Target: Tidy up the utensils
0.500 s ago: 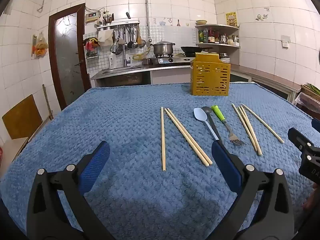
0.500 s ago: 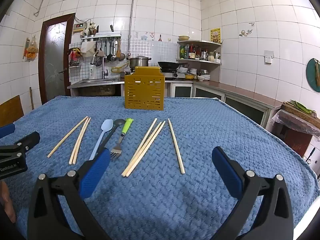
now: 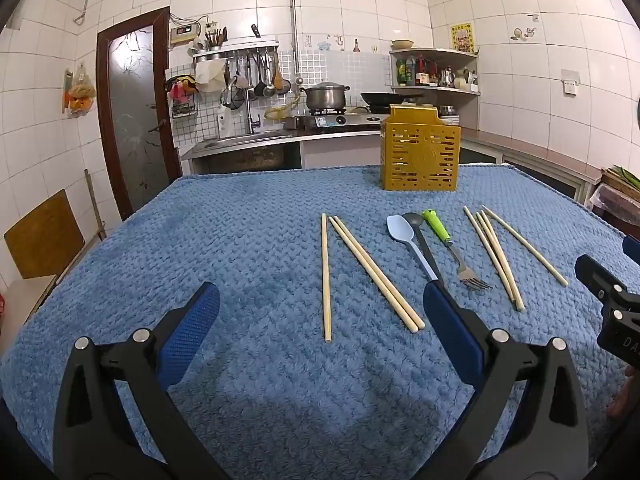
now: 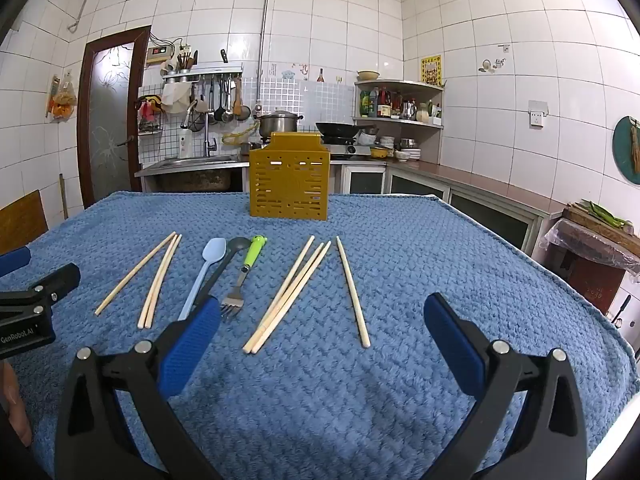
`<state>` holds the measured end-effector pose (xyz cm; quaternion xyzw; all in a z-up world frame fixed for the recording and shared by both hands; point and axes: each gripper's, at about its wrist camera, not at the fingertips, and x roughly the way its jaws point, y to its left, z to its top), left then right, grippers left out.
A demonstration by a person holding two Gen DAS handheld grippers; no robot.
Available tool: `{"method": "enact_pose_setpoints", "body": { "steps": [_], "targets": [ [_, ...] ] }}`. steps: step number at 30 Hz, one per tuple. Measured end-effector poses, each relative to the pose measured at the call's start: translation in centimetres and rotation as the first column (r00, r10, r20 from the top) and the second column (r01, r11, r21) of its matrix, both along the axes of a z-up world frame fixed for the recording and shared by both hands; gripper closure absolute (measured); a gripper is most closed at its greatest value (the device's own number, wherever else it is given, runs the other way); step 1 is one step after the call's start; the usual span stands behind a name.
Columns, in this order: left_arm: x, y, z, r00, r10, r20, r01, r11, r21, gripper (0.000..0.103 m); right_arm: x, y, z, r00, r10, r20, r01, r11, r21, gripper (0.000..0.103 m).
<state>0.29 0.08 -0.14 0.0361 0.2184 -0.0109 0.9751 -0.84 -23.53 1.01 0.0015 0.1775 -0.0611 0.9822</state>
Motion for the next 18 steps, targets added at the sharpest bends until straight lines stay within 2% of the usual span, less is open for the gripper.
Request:
{"method": "enact_pose_setpoints", "body": {
  "steps": [18],
  "targets": [
    [-0.01, -0.06, 0.05, 1.000, 0.000, 0.001, 0.000, 1.000, 0.002, 0.005, 0.19, -0.01, -0.16, 1.000, -0.001, -0.002, 0.001, 1.000, 0.002, 0.004]
  ]
}}
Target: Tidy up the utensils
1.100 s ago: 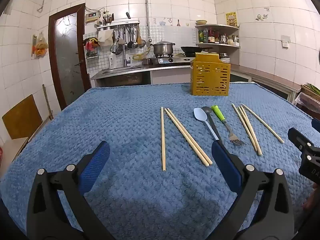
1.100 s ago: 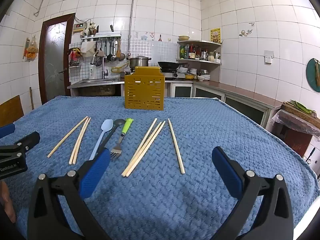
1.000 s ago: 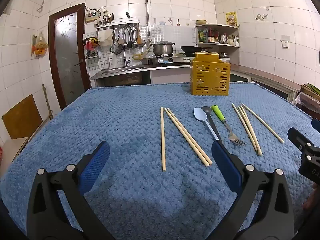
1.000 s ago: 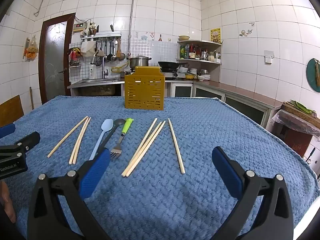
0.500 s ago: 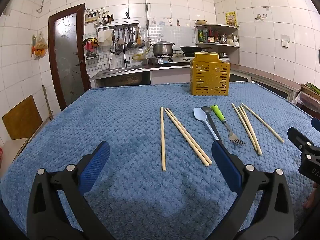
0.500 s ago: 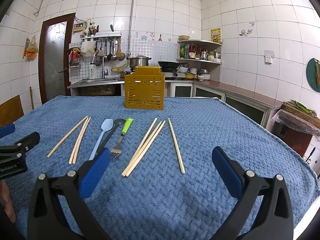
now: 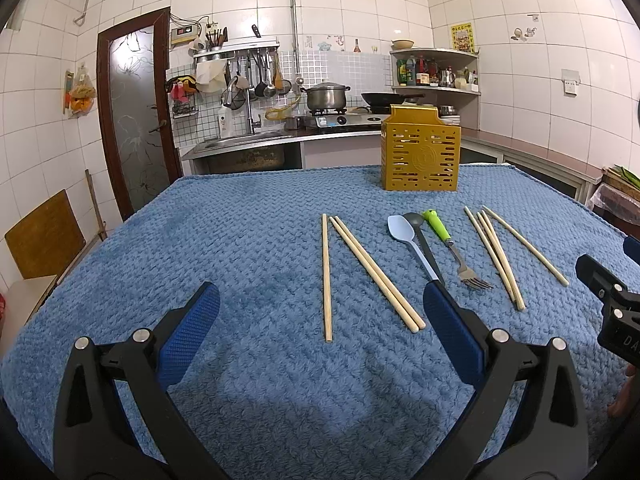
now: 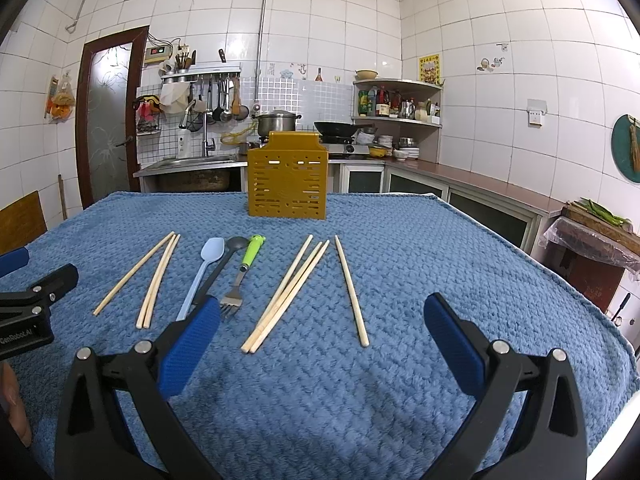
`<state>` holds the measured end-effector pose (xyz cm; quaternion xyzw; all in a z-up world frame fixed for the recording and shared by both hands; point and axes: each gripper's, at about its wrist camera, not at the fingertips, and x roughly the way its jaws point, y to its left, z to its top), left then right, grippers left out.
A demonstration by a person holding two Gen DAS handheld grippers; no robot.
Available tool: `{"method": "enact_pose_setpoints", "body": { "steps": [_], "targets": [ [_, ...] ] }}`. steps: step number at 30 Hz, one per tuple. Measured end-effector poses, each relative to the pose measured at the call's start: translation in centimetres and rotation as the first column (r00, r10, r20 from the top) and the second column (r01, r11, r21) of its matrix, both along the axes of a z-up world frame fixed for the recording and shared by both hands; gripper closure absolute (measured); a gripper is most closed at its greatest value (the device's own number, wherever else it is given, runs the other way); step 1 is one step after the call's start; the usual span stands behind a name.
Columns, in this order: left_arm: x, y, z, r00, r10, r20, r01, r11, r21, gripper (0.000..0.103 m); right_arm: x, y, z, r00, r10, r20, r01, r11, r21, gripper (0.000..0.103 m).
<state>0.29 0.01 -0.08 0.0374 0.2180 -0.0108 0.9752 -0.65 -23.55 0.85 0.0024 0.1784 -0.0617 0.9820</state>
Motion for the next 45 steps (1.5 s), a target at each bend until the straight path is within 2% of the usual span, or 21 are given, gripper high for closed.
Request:
{"method": "enact_pose_setpoints", "body": {
  "steps": [45],
  "targets": [
    [0.03, -0.03, -0.01, 1.000, 0.000, -0.001, 0.000, 1.000, -0.001, 0.005, 0.06, 0.15, -0.27, 1.000, -0.001, -0.008, 0.001, 1.000, 0.001, 0.004]
  ]
}}
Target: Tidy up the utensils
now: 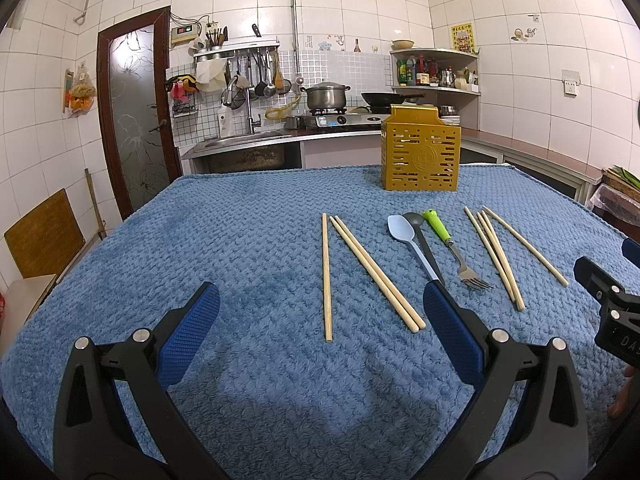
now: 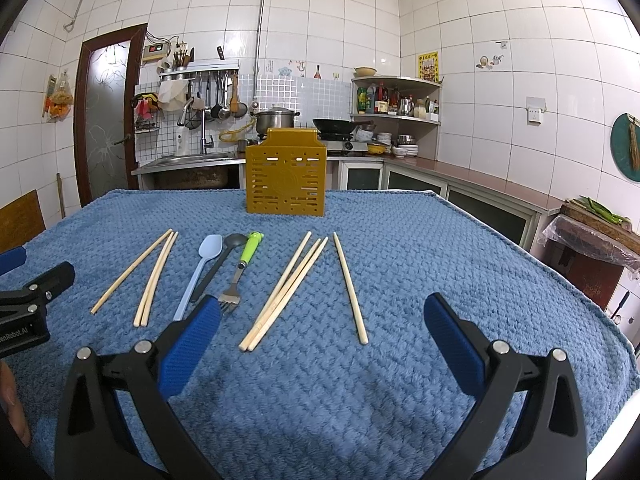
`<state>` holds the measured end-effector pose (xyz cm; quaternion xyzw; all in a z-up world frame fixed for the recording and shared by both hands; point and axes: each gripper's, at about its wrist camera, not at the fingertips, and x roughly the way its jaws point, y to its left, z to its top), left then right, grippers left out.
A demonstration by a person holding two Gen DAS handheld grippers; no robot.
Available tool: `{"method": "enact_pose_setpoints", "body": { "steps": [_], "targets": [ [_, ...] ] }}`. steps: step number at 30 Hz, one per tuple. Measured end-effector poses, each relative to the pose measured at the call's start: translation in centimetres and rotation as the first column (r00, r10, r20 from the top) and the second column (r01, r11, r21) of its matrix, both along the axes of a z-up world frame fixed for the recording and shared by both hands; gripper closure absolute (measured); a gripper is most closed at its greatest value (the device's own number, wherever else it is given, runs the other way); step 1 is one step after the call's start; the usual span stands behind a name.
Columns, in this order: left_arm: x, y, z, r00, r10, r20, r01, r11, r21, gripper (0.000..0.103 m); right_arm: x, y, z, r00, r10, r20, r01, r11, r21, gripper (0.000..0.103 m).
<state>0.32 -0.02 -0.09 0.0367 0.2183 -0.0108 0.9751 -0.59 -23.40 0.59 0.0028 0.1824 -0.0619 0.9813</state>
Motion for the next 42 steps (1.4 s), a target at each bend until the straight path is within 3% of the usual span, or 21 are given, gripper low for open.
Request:
{"method": "enact_pose_setpoints", "body": {
  "steps": [23, 29, 32, 36, 42],
  "targets": [
    [-0.3, -0.3, -0.1, 1.000, -0.003, -0.010, 0.003, 1.000, -0.010, 0.005, -0.2, 0.1, 0.1, 1.000, 0.001, -0.011, -0.001, 1.000, -0.002, 0.004],
    [1.8, -0.1, -0.7, 0.995, -0.010, -0.101, 0.009, 1.000, -0.009, 0.005, 1.5, -0.4, 0.0, 0.997, -0.017, -0.079, 0.018, 1.000, 0.008, 0.004],
    [2.6, 0.2, -0.1, 0.991, -0.002, -0.132, 0.003, 1.000, 0.009, 0.005, 2.2, -0.5, 0.5, 0.996, 0.030, -0.086, -0.030, 1.000, 0.006, 0.004],
    [3.1, 0.4, 1.3, 0.994, 0.010, -0.113, -0.007, 0.999, 0.031, 0.005, 3.3, -0.5, 1.1, 0.995, 0.051, -0.087, -0.050, 0.998, 0.024, 0.004],
    [5.0, 0.3, 3.2, 0.990, -0.025, -0.142, 0.026, 1.000, 0.011, 0.005, 5.2, -0.7, 3.1, 0.992, 0.070, -0.109, -0.063, 0.996, 0.068, 0.004]
  ]
}}
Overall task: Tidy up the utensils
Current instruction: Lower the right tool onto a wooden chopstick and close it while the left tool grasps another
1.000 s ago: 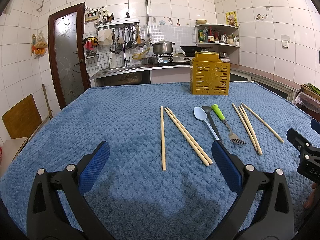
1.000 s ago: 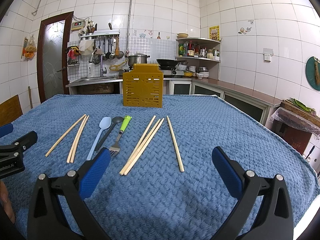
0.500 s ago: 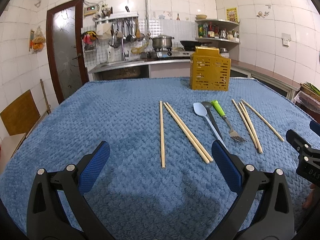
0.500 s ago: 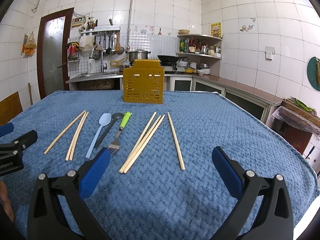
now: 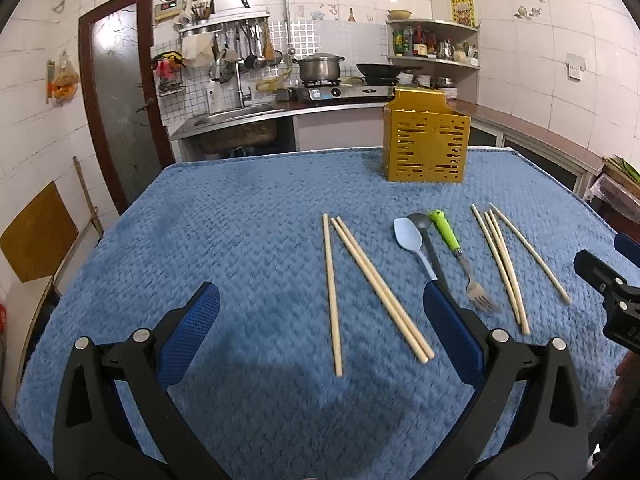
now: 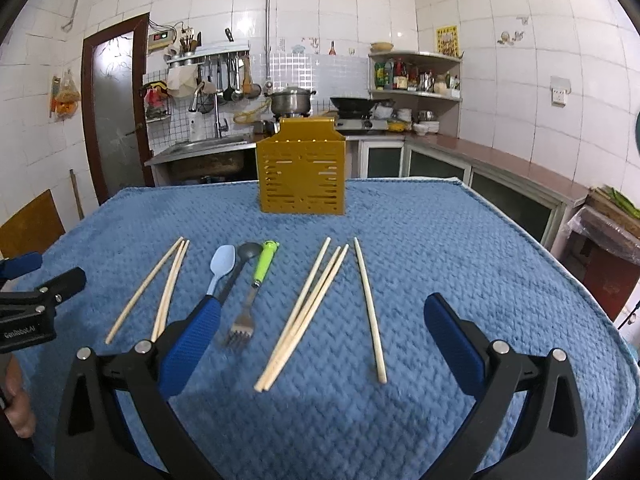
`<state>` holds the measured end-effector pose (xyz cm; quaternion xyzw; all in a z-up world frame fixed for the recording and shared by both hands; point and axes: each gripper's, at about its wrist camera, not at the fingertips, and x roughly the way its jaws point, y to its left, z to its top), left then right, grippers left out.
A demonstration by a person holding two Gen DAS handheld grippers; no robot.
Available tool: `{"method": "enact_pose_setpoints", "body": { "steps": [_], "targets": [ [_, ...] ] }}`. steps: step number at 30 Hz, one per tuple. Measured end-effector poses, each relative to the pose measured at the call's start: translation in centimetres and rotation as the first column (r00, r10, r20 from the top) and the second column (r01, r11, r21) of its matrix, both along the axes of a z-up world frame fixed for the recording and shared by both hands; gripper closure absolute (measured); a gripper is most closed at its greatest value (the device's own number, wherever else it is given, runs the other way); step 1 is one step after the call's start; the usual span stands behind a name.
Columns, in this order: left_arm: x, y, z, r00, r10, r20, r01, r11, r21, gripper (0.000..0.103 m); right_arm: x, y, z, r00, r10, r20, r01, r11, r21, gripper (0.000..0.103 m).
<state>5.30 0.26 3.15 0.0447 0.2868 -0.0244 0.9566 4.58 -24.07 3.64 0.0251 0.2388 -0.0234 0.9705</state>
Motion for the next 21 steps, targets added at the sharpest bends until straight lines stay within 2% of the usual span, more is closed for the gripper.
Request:
{"method": "enact_pose_setpoints", "body": {
  "steps": [4, 8, 13, 18, 21],
  "targets": [
    [1.7, 0.0, 1.4, 1.000, 0.002, -0.004, -0.002, 1.000, -0.005, 0.005, 1.1, -0.4, 1.8, 1.000, -0.011, 0.004, 0.011, 1.000, -0.001, 0.004],
    [3.8, 0.3, 2.4, 0.999, 0.031, 0.009, -0.031, 0.999, -0.018, 0.005, 2.8, -0.7, 2.9, 1.000, -0.025, 0.012, 0.025, 0.999, -0.044, 0.004],
    [6.4, 0.3, 2.7, 0.999, 0.043, -0.011, -0.044, 0.998, -0.049, 0.005, 5.9, -1.7, 2.7, 0.999, -0.032, -0.036, 0.030, 0.999, -0.032, 0.004],
    [8.6, 0.2, 2.7, 0.999, 0.046, -0.014, -0.046, 0.999, -0.027, 0.005, 8.3, -2.8, 2.5, 0.996, -0.054, -0.064, 0.051, 0.998, -0.048, 0.004],
    [9.9, 0.8, 2.5, 0.999, 0.032, -0.032, -0.034, 0.998, -0.053, 0.005, 9.3, -3.3, 1.9, 0.995, -0.065, -0.077, 0.062, 0.997, -0.038, 0.004]
  ]
}}
